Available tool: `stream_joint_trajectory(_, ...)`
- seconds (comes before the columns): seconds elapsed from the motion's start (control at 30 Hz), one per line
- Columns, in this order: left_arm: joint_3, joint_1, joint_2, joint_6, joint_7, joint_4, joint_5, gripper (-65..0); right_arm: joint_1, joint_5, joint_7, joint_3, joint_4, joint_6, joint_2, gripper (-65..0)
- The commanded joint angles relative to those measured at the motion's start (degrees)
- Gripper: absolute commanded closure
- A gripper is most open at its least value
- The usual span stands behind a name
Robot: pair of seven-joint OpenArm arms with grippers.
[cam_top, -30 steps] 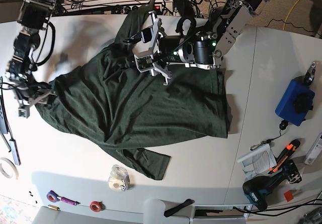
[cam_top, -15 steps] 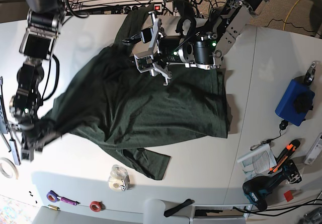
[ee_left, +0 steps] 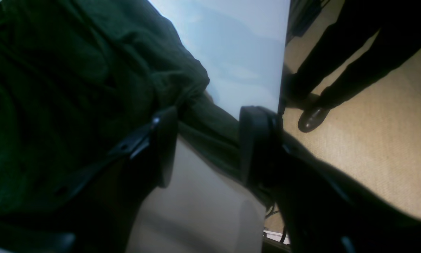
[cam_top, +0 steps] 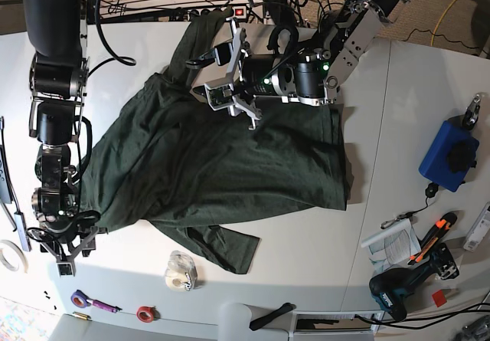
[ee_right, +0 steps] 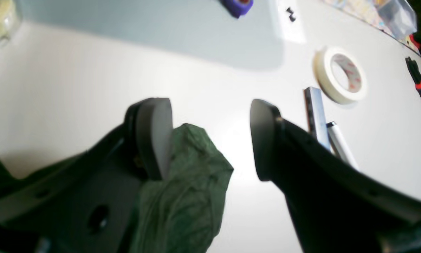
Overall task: Layout the t-shirt on the table in an organized manner, then fold the t-shirt properly
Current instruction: 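Pull the hem with the right gripper away from the left gripper to straighten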
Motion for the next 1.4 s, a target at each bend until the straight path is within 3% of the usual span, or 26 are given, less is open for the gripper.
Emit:
stream_joint_trajectory(0.0, -0.1, -0.7, 0.3, -0.2, -1.4, 0.9, -1.1, -29.4, 2.3, -1.2, 0.0, 0.2, 1.9, -2.6, 1.0, -33.7)
stream_joint_trajectory(0.07, -0.1, -0.7, 0.3, -0.2, -1.4, 0.9, -1.0, -29.4, 1.3, -1.2, -3.1, 0.6, 4.9, -6.0, 1.3, -33.7)
stream_joint_trajectory(0.23, -0.1, -0.7, 0.3, -0.1, -1.4, 0.9, 0.3, -29.4, -7.7, -0.4, -13.2, 3.0, 22.6, -5.6, 3.5, -33.5)
stream_joint_trajectory(0.33, -0.1, -0.7, 0.3, -0.1, -1.4, 0.8, 0.6, -29.4, -16.9, 3.3, -18.2, 4.0, 35.7, -5.1, 5.5, -33.5)
stream_joint_trajectory(0.43, -0.1, -0.5, 0.3, -0.2, -1.3, 0.8, 0.6, -29.4, -27.3, 8.4, -18.3, 6.6, 47.0, -5.0, 6.2, -33.5)
stream_joint_trajectory(0.53, -0.1, 0.2, 0.3, -0.2, -1.4, 0.8, 0.6, -29.4, -35.8, 10.8, -17.7, 11.9, 52.6, -5.0, 4.9, -33.4)
stream_joint_trajectory(0.67, -0.1, 1.6, 0.3, -0.4, -1.4, 0.7, 0.7, -29.4, -42.6, 16.8, -17.1, 22.7, 52.0, -4.7, -0.4, -33.4)
stream_joint_trajectory(0.77, -0.1, 2.0, 0.3, -0.5, -1.5, 0.7, 0.6, -29.4, -45.2, 27.8, -17.1, 30.9, 50.6, 0.4, -5.3, -33.4)
stream_joint_trajectory(0.87, -0.1, 1.9, 0.3, -0.6, -1.5, 0.7, 0.7, -29.4, -45.1, 34.8, -17.2, 36.1, 47.6, 4.9, -8.7, -33.5)
stream_joint_trajectory(1.3, -0.1, 1.9, 0.3, -0.6, -1.4, 0.7, 0.7, -29.4, -36.4, 35.7, -17.5, 36.2, 32.1, 5.5, -9.6, -33.4)
stream_joint_trajectory(1.37, -0.1, 1.9, 0.3, -0.6, -1.5, 0.7, 0.6, -29.4, -35.2, 35.2, -18.5, 36.2, 30.8, 5.5, -9.6, -29.6)
